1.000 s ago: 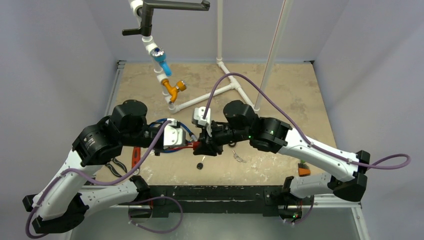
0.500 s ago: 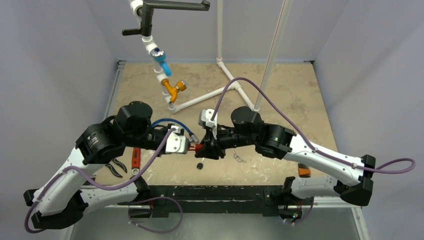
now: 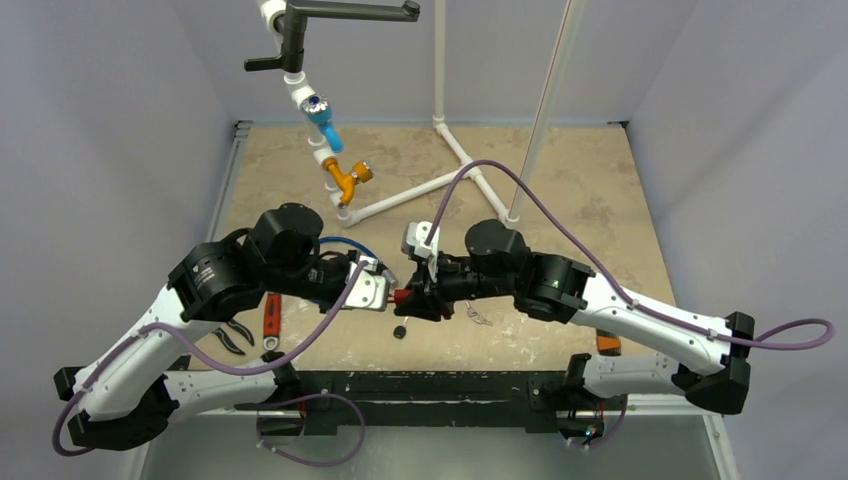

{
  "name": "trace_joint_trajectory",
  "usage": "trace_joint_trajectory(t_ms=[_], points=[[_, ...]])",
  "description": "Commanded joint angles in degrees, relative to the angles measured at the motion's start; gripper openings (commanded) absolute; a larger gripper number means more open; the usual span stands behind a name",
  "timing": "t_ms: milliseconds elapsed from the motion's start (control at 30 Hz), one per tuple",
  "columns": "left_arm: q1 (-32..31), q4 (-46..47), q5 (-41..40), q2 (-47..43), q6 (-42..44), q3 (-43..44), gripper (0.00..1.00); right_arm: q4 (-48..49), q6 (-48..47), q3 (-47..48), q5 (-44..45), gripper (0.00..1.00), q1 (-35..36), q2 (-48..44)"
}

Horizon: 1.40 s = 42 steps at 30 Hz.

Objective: Unlock with the key
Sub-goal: Unlock the lock.

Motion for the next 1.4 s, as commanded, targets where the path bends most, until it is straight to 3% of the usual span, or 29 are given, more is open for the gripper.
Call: trace_joint_trajectory(t_ms=[0, 167, 400, 567, 800, 967, 1167, 1367], points=[[-0.8, -10.3, 4.3, 0.2, -3.9, 2.8, 0.0, 10.0, -0.3, 1.1, 10.0, 0.0, -0.9, -5.1], [-0.8, -15.0, 9.7, 0.1, -3.8, 3.4, 0.0, 13.8, 0.9, -1.0, 15.1, 0.0, -2.1, -8.0], [0.6, -13.9, -6.4, -1.8, -1.1, 3.0, 0.0, 11.6, 1.6, -0.9, 12.8, 0.0, -2.7, -9.3], [1.3, -16.0, -15.4, -3.2, 6.1, 3.7, 0.0, 8.8, 1.5, -1.6, 14.1, 0.0, -3.0, -11.4], [0.8, -22.8, -5.4, 0.0, 5.0, 5.0, 0.0, 11.9, 2.8, -2.8, 14.4, 0.0, -3.1, -11.8], [0.5, -8.5, 4.4, 2.2, -10.1, 2.7, 0.0, 27.7, 6.8, -5.7, 11.6, 0.0, -3.1, -8.9], [1.0, 8.4, 2.5, -6.9, -20.0, -9.9, 0.0, 41.1, 11.3, -10.1, 14.0, 0.0, -3.1, -12.1], [1.1, 11.5, 3.9, -8.7, -24.1, -11.6, 0.0, 47.4, 12.2, -12.7, 17.6, 0.0, -3.1, -13.2]])
